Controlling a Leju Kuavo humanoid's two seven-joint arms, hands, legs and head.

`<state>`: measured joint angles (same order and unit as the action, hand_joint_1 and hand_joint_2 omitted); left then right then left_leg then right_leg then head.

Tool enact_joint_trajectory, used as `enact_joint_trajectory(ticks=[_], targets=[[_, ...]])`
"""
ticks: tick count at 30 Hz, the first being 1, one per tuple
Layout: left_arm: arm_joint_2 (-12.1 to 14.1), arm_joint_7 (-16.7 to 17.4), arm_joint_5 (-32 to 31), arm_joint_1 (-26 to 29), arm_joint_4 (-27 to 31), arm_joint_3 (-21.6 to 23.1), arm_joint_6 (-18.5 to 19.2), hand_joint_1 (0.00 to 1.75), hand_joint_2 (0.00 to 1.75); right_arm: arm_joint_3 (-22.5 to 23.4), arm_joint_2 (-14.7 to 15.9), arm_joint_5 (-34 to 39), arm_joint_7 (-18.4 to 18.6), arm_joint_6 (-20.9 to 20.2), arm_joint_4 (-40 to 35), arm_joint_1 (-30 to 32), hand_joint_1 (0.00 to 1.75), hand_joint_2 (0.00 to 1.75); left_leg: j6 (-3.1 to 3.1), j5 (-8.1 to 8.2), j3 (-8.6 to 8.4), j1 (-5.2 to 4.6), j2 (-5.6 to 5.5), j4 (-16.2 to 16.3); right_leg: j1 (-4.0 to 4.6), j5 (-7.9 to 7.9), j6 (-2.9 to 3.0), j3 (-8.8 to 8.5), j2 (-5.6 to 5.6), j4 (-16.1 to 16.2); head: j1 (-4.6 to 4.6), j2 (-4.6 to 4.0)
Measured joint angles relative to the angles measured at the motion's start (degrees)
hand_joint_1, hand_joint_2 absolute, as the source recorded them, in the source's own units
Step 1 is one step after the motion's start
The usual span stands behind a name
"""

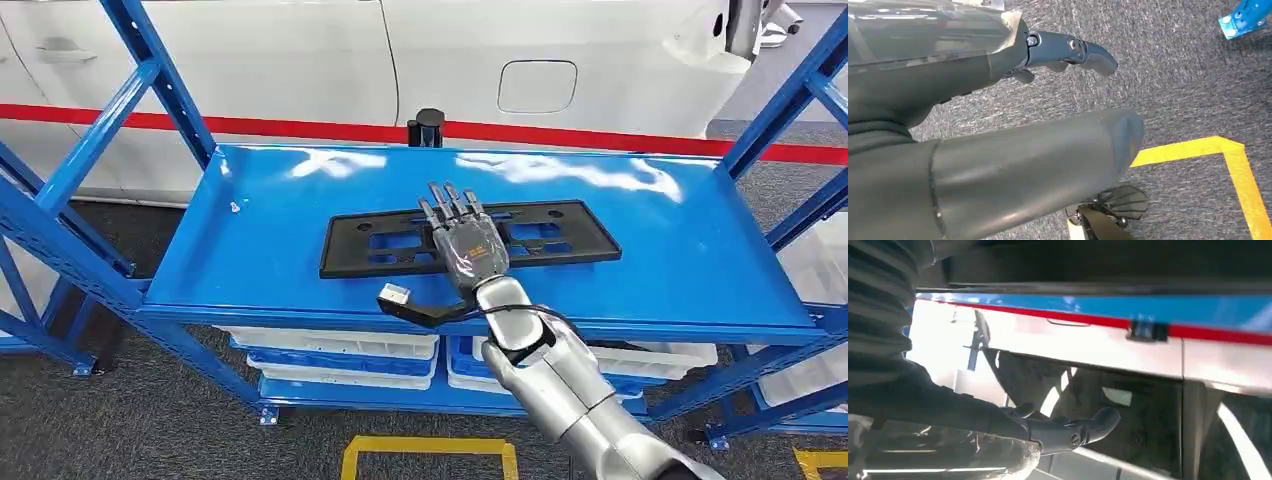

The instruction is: Take the parts from the cabinet and place them on the table.

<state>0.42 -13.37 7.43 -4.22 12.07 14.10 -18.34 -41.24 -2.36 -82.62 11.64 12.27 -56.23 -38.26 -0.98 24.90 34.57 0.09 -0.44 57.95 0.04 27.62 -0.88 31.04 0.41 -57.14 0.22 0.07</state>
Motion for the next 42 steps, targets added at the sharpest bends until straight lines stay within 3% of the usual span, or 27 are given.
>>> enact_joint_trajectory(ticks=[6, 13, 14, 15, 16, 17, 42], targets=[[0.0, -0.4, 1.1, -0.2, 0.0, 0.0, -0.3, 0.00, 0.00, -1.6, -2.4, 0.2, 1.9, -12.9, 11.7, -7.5, 0.00, 1.75, 0.00, 0.01, -0.20, 0.00, 0.13, 0.0, -0.01, 0.00, 0.00, -0.07, 0.03, 0.0, 0.00, 0.00], [0.0, -1.4, 1.7, -0.4, 0.0, 0.0, -0.3, 0.00, 0.00, -3.1, -3.5, 0.4, 3.1, -16.3, 17.5, -11.6, 0.00, 1.75, 0.09, 0.13, -0.56, 0.00, 0.01, 0.0, -0.01, 0.17, -0.11, -0.05, 0.01, 0.0, 0.00, 0.00], [0.0, -1.5, 1.9, -0.4, 0.0, 0.0, -0.3, 0.00, 0.00, -3.2, -3.6, 0.4, 3.3, -17.2, 18.0, -11.9, 0.14, 1.75, 0.09, 0.13, -0.58, 0.00, 0.00, 0.0, -0.01, 0.17, -0.11, -0.09, 0.01, 0.0, 0.00, 0.00], [0.1, -1.6, 2.1, -0.4, 0.0, 0.0, -0.3, 0.00, 0.00, -3.5, -3.6, 0.5, 3.3, -17.9, 18.4, -12.2, 1.15, 1.75, 0.09, 0.12, -0.61, 0.00, -0.01, 0.0, -0.01, 0.17, -0.11, -0.11, 0.01, 0.0, 0.00, 0.00], [0.1, -1.6, 2.1, -0.4, 0.0, 0.0, -0.3, 0.00, 0.00, -3.6, -3.6, 0.6, 3.3, -18.5, 18.7, -12.6, 1.66, 1.75, 0.09, 0.12, -0.63, 0.00, 0.00, 0.0, -0.01, 0.16, -0.11, -0.13, 0.01, 0.0, 0.00, 0.00], [0.1, -1.6, 2.2, -0.4, 0.0, 0.0, -0.3, 0.00, 0.00, -3.8, -3.6, 0.8, 3.3, -18.9, 19.0, -12.7, 1.73, 1.75, 0.09, 0.12, -0.64, 0.00, 0.00, 0.0, -0.01, 0.16, -0.12, -0.15, 0.01, 0.0, 0.00, 0.00], [0.2, -3.3, 3.1, -0.4, 0.0, -1.1, -0.4, 0.00, 0.00, -5.9, -3.3, 3.2, 2.9, -19.4, 17.5, -12.7, 1.75, 1.75, 0.06, 0.08, -0.54, 0.01, 0.03, 0.0, -0.02, 0.12, -0.14, -0.47, 0.02, 0.0, 0.00, 0.00]])
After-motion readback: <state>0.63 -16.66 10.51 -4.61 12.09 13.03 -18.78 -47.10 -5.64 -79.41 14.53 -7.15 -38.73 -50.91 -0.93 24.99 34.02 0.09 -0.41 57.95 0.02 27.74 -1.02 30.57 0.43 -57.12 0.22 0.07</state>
